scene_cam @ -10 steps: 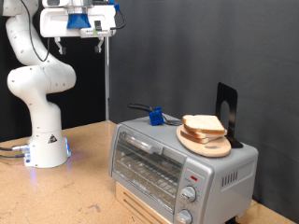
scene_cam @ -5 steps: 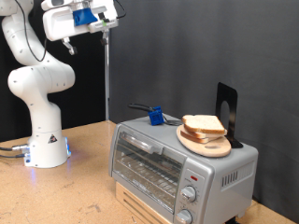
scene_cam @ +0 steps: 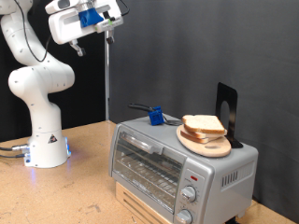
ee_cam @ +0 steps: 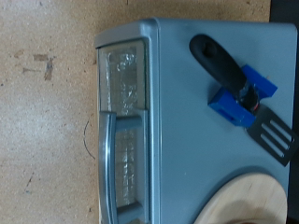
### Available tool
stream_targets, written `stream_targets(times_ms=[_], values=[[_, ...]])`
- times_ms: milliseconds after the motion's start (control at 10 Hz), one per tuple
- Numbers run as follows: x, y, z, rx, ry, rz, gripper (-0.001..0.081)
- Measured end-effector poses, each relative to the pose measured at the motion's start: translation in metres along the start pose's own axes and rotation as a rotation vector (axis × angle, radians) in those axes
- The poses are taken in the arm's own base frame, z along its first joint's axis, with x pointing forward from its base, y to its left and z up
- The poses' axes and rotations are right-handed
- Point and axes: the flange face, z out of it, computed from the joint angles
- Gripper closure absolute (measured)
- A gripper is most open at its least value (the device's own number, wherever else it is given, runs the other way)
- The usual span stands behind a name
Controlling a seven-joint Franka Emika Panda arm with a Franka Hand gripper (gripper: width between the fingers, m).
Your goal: Make a piece of toast with the oven
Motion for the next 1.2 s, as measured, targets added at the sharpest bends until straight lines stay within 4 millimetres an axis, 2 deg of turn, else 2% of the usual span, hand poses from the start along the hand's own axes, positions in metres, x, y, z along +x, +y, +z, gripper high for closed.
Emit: stream_targets(times_ms=[500, 900, 1200], values=[[0.025, -0.016, 0.034, -0.001, 0.042, 0.023, 0.0000], [0.048, -0.025, 0.075, -0.037, 0.060, 0.009, 0.0000], [0.060, -0.025, 0.114, -0.084, 0.080, -0.002, 0.0000]])
